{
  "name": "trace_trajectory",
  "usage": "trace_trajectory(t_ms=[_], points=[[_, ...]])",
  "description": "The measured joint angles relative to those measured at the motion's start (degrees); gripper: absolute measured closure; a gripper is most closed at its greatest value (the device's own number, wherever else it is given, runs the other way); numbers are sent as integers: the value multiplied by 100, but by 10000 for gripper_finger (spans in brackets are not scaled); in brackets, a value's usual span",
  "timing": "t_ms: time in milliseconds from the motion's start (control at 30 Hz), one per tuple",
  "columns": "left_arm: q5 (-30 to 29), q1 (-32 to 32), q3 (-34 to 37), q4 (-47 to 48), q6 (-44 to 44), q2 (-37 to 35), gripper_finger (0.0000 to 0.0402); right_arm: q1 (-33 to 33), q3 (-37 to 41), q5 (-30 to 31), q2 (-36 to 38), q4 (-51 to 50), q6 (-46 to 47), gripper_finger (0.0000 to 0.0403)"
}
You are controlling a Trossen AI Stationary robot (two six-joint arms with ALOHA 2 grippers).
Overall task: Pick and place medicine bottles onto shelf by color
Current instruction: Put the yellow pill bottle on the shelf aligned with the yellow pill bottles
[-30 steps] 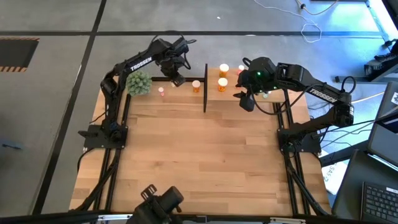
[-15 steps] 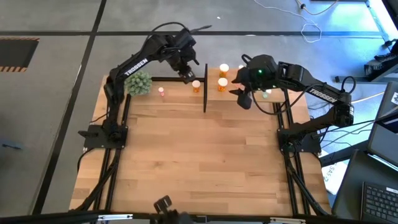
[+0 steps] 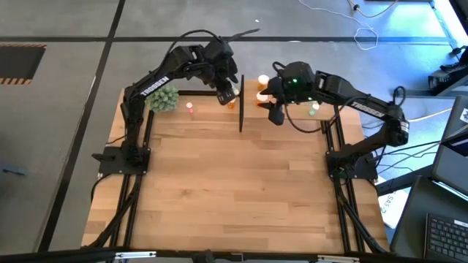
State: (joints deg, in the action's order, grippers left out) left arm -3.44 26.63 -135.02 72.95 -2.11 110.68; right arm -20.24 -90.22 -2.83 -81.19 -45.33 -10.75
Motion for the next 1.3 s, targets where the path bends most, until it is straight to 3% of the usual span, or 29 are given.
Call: trace_trajectory(t_ms=[467, 667, 1300], points=[[19, -391, 0, -35, 31, 1, 296, -29, 3, -42, -662, 1259, -495, 189], [15, -501, 0, -58, 38, 1, 296, -112, 6, -474, -906, 1297, -497, 189], [15, -502, 2, -59, 151, 1, 296, -123, 6, -490, -1331, 1690, -644, 189]])
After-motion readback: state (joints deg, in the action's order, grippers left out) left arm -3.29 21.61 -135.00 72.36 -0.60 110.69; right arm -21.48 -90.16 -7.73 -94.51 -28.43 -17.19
